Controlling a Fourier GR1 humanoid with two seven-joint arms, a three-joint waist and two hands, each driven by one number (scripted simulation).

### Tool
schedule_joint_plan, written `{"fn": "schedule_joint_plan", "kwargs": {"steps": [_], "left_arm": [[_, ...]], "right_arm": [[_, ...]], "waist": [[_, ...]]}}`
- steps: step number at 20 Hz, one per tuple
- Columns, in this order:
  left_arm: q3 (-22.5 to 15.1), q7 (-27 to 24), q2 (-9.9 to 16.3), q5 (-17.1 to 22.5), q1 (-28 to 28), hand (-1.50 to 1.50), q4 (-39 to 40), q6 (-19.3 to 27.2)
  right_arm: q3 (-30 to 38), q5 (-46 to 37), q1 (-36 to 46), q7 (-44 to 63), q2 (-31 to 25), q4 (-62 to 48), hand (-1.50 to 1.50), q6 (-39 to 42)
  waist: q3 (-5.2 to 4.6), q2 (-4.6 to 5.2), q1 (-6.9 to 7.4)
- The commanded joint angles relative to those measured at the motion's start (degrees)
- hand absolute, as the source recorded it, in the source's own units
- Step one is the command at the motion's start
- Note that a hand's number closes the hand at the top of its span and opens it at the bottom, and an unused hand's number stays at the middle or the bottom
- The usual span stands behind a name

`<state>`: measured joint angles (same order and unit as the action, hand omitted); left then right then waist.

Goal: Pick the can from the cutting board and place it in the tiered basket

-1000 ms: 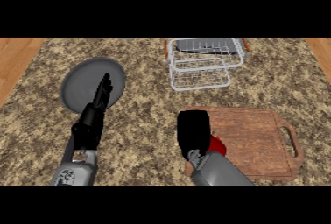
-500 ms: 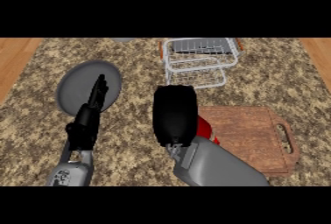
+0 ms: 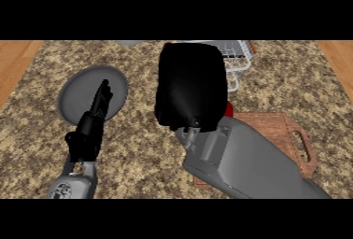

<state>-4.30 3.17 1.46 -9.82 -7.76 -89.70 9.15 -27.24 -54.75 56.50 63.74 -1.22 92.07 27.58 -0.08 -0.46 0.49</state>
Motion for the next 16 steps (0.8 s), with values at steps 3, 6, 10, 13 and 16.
{"fn": "schedule_joint_plan", "kwargs": {"steps": [3,6,10,13,16], "left_arm": [[0.76,0.19,0.35,0.99,-0.72,0.0,-0.09,-0.22],[-0.53,1.19,-0.7,-0.8,-1.84,0.0,0.11,1.05],[-0.48,0.65,-0.85,-1.04,-2.54,0.0,1.34,1.12],[-0.13,2.37,0.24,-0.12,-2.4,0.0,-1.74,-0.15],[-1.48,1.78,-1.02,-1.12,0.81,0.0,-2.83,1.07]], "right_arm": [[7.83,5.83,6.81,12.55,1.17,-0.57,1.5,-1.76],[9.75,5.26,10.61,9.95,1.17,-6.49,1.5,-1.81],[11.97,2.12,13.63,3.67,1.18,-17.7,1.5,-9.01],[13.44,-1.87,15.95,1.04,1.15,-24.62,1.5,-9.42],[16.06,-2.85,15.95,-2.08,-0.63,-27.05,1.5,-9.98]], "waist": [[0.02,0.15,0.32],[0.03,0.33,0.16],[0.02,0.69,0.62],[0.02,0.73,1.0],[0.05,0.58,0.61]]}}
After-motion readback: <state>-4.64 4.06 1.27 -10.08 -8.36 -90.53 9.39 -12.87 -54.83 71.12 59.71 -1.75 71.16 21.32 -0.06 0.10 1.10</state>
